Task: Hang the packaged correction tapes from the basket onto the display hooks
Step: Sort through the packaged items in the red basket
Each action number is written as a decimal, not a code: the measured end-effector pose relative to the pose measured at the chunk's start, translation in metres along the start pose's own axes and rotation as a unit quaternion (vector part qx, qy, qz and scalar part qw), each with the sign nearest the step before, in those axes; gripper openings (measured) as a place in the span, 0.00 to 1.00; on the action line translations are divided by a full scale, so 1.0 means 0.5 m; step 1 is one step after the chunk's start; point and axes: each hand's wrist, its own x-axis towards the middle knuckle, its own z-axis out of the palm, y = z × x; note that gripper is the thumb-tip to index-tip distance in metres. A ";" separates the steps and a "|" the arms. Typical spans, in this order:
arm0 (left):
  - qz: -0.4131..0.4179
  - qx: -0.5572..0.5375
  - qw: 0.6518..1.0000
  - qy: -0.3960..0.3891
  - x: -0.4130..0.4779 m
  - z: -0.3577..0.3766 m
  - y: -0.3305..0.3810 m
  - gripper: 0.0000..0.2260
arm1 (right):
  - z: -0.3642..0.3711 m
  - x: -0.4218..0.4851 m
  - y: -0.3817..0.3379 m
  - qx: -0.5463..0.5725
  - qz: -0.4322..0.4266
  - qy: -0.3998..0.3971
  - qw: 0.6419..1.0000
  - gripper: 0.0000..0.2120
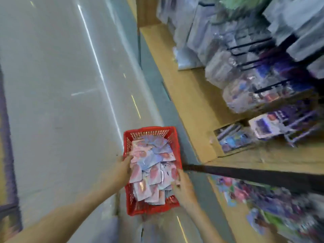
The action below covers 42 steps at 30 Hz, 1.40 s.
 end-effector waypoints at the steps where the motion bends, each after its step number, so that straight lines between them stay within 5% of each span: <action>1: -0.014 0.005 1.000 -0.022 0.052 0.038 -0.035 0.24 | 0.039 0.045 0.026 0.003 0.018 -0.011 1.000 0.25; 4: -0.009 0.048 0.997 -0.064 0.226 0.132 -0.118 0.28 | 0.139 0.210 0.087 0.060 0.056 -0.003 0.997 0.27; 9: 0.128 0.169 0.976 -0.052 0.503 0.227 -0.149 0.30 | 0.257 0.534 0.099 0.127 0.105 0.095 0.982 0.33; 14: 0.242 0.259 0.935 -0.014 0.652 0.328 -0.128 0.26 | 0.357 0.713 0.153 0.058 0.150 0.085 0.983 0.40; 19: 0.164 0.307 0.937 -0.035 0.650 0.400 -0.134 0.24 | 0.359 0.686 0.198 0.019 0.165 0.075 0.983 0.27; 27: 0.110 0.284 0.950 -0.064 0.566 0.366 -0.140 0.25 | 0.324 0.532 0.185 0.064 0.098 0.052 0.992 0.23; 31: 0.041 0.172 0.984 -0.035 0.509 0.313 -0.116 0.29 | 0.299 0.465 0.173 0.121 0.099 0.038 0.987 0.23; 35: -0.083 -0.104 0.989 -0.058 0.439 0.290 -0.110 0.30 | 0.293 0.403 0.162 0.223 0.091 0.099 0.965 0.24; 39: -0.178 -0.467 0.851 -0.157 0.367 0.308 -0.129 0.17 | 0.320 0.347 0.141 0.294 0.046 0.064 0.953 0.30; 42: -0.200 -0.540 0.804 -0.144 0.331 0.319 -0.146 0.11 | 0.348 0.324 0.128 0.230 0.003 0.059 0.971 0.30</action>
